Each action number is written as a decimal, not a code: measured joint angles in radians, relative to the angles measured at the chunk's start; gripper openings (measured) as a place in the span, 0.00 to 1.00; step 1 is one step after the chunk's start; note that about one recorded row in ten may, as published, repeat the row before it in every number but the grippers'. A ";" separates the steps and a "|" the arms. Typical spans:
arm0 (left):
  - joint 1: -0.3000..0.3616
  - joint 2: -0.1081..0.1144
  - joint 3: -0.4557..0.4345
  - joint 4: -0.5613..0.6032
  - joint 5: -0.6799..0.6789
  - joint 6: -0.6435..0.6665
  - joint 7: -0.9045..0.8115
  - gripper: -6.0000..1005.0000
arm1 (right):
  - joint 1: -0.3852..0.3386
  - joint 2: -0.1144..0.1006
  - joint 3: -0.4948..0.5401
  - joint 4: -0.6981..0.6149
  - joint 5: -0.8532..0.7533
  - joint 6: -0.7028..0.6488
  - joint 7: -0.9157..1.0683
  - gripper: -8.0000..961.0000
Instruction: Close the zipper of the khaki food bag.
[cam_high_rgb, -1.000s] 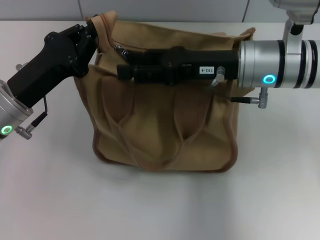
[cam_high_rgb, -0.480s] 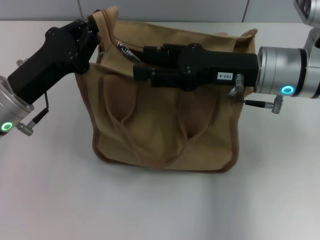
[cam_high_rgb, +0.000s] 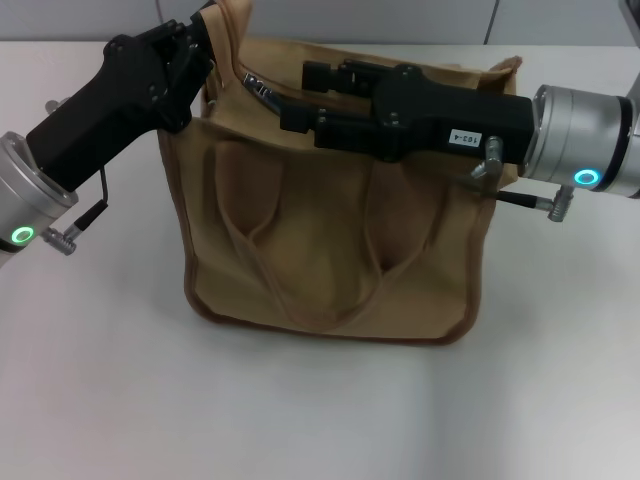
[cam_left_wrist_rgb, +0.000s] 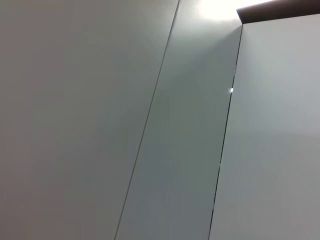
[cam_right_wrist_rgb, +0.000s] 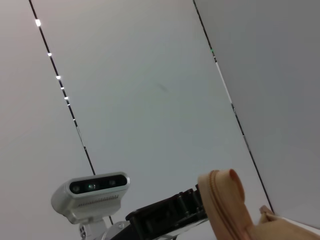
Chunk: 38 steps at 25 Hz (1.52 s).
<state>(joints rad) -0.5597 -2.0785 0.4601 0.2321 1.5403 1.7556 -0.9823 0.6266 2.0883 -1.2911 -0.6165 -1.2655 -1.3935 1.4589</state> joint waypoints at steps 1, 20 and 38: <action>-0.002 0.000 0.000 0.000 0.001 0.000 0.000 0.03 | 0.003 -0.001 -0.002 0.000 0.000 0.001 0.000 0.76; -0.032 0.000 0.017 -0.004 0.002 0.013 -0.004 0.04 | 0.029 0.002 -0.082 0.007 0.000 0.089 0.006 0.76; -0.043 -0.002 0.038 -0.010 0.000 0.009 -0.004 0.04 | 0.033 0.002 -0.131 0.007 0.004 0.115 -0.004 0.68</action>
<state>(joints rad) -0.6029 -2.0801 0.4980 0.2223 1.5399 1.7649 -0.9861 0.6596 2.0908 -1.4223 -0.6096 -1.2616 -1.2783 1.4549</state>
